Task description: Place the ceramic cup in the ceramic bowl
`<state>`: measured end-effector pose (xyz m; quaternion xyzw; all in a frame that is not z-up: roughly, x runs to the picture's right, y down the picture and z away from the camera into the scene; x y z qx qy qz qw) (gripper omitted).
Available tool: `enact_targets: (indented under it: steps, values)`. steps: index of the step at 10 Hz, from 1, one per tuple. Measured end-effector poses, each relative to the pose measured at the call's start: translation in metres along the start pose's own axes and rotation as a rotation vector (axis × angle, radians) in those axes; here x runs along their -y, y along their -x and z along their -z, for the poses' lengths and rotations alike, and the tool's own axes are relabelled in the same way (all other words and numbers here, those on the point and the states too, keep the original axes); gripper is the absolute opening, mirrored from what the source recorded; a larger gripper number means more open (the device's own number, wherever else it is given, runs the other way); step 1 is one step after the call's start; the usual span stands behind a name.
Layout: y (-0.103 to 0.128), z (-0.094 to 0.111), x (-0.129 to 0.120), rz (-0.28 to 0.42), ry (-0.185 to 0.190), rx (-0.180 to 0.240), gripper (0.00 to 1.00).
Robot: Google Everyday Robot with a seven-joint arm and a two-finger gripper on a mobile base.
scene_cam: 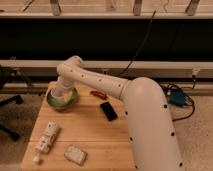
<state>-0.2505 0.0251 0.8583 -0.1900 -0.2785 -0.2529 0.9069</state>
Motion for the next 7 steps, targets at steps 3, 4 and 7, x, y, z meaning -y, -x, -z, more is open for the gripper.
enact_targets:
  steps: [3,4,7]
  values:
    - [-0.007,0.047,0.008,0.006,-0.034,-0.003,0.8]
    - [-0.009,0.058,0.009,0.008,-0.038,-0.002,0.8]
    - [-0.012,0.082,0.013,0.012,-0.036,0.042,0.71]
